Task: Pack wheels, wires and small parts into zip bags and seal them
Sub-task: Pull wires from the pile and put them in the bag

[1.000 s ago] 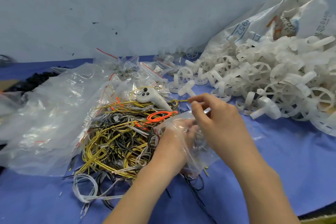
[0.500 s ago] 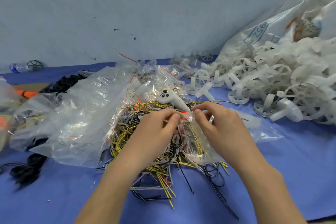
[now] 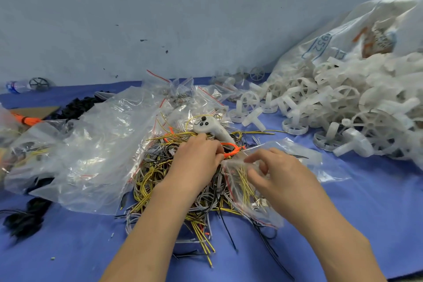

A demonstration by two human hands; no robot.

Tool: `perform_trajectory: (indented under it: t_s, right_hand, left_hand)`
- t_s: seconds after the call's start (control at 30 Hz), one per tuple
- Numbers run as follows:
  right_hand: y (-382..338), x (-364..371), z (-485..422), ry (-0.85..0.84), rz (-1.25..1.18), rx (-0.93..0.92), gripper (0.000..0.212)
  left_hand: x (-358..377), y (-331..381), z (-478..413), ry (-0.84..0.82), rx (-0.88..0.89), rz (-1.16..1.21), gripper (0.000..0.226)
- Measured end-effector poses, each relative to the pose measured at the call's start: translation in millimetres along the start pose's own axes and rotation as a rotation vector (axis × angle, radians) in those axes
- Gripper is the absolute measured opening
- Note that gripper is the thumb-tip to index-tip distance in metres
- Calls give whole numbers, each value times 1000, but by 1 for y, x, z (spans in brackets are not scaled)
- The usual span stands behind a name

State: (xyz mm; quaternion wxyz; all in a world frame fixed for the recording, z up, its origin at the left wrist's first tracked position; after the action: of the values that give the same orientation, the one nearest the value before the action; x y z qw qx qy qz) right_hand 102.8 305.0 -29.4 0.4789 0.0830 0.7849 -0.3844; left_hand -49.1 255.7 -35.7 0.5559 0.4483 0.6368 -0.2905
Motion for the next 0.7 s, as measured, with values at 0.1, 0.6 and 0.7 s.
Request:
perform_trajectory:
  t_s: [0.1, 0.6, 0.7]
  right_hand:
    - [10, -5, 1, 11, -55, 15, 12]
    - [21, -17, -4, 137, -189, 57, 10]
    - [20, -20, -5, 168, -278, 60, 12]
  left_hand:
    - [8, 1, 2, -62, 41, -20, 28]
    - [-46, -45, 22, 158, -205, 1283, 24]
    - [-38, -20, 32, -145, -60, 1140, 24]
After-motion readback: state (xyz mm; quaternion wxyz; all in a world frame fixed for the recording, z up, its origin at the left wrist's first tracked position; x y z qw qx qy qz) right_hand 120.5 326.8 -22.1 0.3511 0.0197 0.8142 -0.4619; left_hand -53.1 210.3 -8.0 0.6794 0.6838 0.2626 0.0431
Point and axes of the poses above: each hand's wrist, its own z-axis away from the middle knuckle, its own x-axis out of the palm, y = z × x, the point moved 10 cm from there along -z, towards the middle knuckle, and after that the axes turned 1 degree about -z, right-handed, at the moved point
